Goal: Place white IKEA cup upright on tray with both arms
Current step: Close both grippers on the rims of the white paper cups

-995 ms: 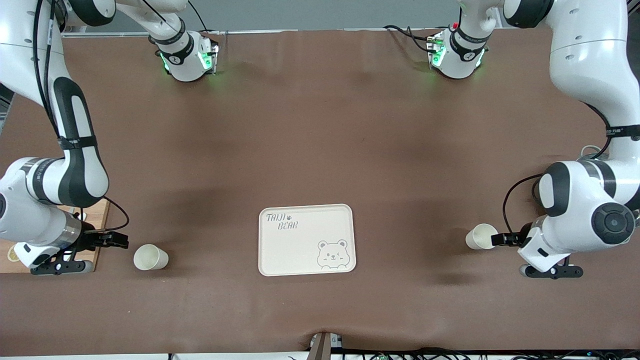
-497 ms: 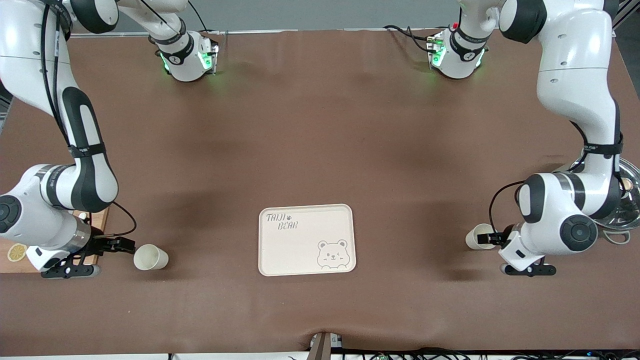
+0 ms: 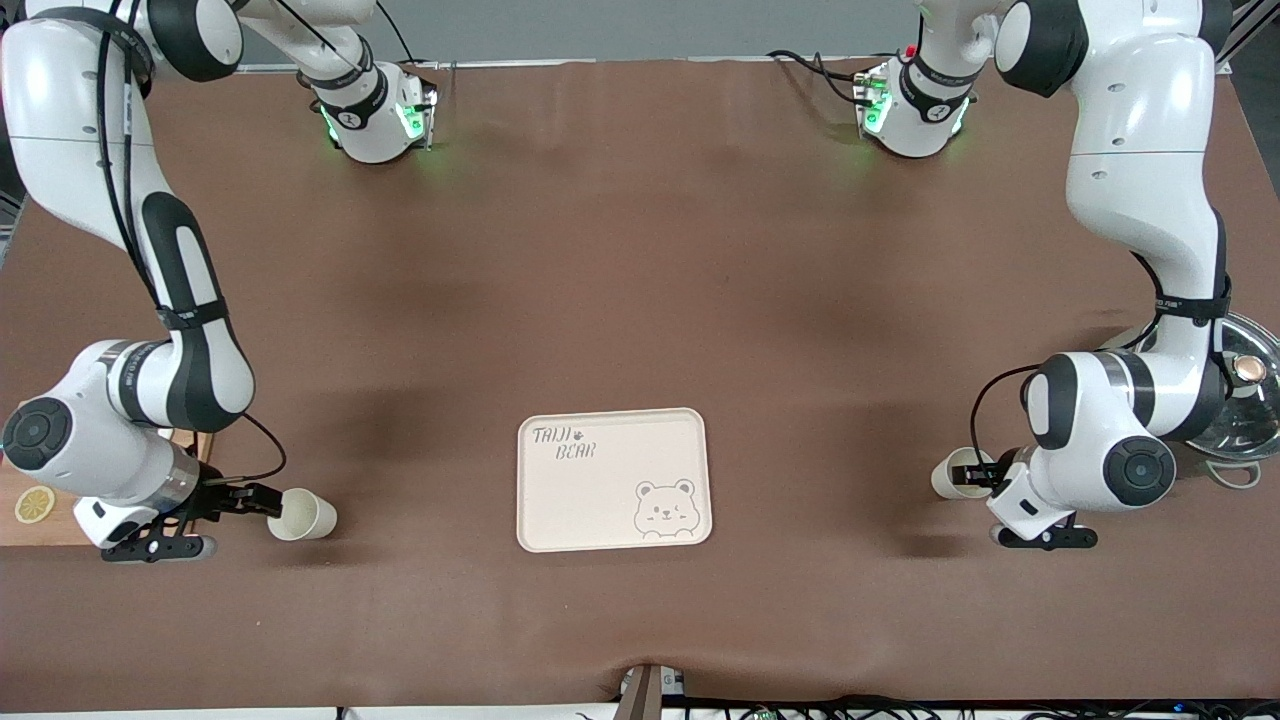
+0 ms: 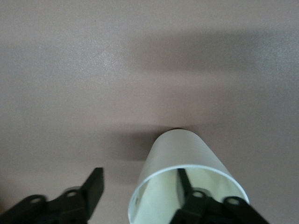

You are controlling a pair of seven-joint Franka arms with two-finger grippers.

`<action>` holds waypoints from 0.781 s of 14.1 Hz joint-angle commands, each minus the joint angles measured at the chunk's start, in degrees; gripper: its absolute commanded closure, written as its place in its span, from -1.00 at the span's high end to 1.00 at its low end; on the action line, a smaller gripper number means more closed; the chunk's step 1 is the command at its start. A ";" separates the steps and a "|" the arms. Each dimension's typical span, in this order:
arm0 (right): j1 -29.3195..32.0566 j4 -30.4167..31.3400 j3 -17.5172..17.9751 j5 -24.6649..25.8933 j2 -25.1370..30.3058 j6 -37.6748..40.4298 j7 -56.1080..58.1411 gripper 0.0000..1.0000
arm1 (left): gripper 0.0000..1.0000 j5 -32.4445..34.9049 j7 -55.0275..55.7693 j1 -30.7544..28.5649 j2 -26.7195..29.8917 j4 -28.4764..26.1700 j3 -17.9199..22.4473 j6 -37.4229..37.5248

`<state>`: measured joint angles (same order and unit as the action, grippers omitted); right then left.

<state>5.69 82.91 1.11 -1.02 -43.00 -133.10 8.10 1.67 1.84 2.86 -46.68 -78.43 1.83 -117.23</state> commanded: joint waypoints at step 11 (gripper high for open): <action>-2.53 -1.35 0.12 -0.39 -5.25 -5.24 -0.81 1.00 | -1.00 0.62 0.18 0.74 4.83 -0.06 -0.60 -0.19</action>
<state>3.21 82.90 1.27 -1.03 -47.39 -138.30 7.92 1.65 1.81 3.04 -45.09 -77.64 1.51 -117.77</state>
